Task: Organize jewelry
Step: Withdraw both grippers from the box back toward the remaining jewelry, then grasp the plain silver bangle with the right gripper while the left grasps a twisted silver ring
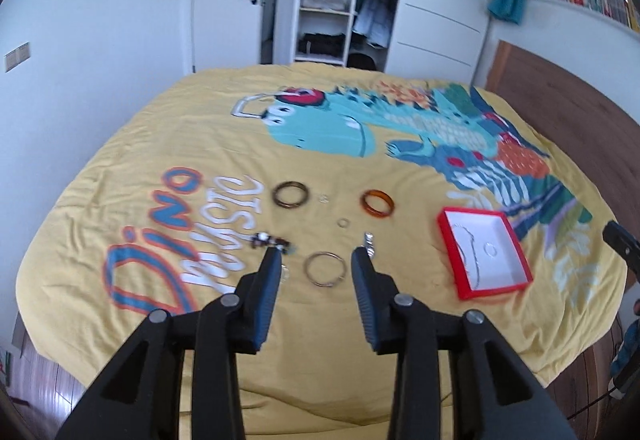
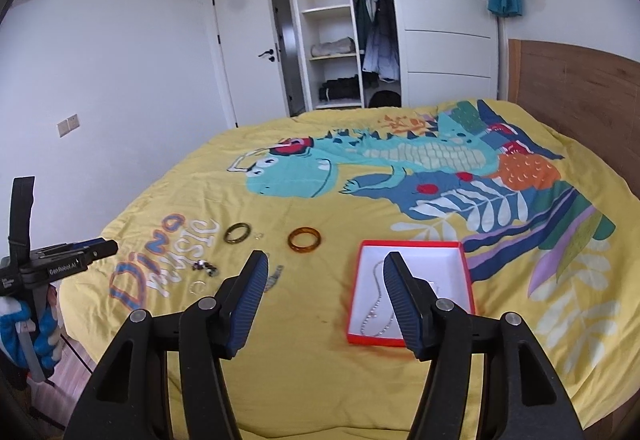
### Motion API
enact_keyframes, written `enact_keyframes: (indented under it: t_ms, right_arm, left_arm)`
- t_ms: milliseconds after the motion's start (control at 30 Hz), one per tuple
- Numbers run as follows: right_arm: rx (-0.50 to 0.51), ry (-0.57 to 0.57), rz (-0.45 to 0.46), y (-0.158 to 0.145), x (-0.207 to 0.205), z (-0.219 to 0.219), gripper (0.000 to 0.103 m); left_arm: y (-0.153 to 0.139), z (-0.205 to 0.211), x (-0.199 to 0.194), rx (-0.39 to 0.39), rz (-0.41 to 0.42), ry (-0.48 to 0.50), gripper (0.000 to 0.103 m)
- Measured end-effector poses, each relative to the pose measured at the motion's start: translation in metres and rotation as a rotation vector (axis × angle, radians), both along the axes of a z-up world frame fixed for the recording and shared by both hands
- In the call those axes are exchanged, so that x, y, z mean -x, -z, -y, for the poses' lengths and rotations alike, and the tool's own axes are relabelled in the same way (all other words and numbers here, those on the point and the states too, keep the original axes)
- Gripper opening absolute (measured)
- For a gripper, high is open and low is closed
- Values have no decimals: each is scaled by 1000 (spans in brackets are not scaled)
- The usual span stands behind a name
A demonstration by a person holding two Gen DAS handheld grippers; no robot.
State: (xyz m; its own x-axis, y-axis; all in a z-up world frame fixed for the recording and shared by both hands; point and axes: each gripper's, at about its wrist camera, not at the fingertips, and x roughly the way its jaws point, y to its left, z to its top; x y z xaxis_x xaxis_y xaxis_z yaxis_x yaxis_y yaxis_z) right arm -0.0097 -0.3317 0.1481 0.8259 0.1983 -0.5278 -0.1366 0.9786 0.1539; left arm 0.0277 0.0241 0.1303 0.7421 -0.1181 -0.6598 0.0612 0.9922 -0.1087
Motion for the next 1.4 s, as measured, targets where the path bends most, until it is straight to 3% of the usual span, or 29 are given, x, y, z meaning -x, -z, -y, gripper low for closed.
enact_keyframes:
  t_ms: [167, 367, 733, 1100, 1400]
  right_arm:
    - [-30, -21, 17, -5, 7, -22, 67]
    - [-17, -53, 5, 2, 6, -48, 67]
    - [-18, -88, -84, 44, -24, -71, 66]
    - [-20, -160, -247, 116, -71, -112, 52]
    - [-17, -226, -361, 164, -119, -146, 38]
  left_arm:
    - [-10, -32, 11, 17, 27, -59, 36]
    - [-1, -52, 13, 34, 25, -96, 37]
    - [54, -57, -11, 29, -64, -108, 37]
    - [134, -64, -52, 27, -197, -99, 37]
    - [177, -62, -92, 45, -261, -46, 36]
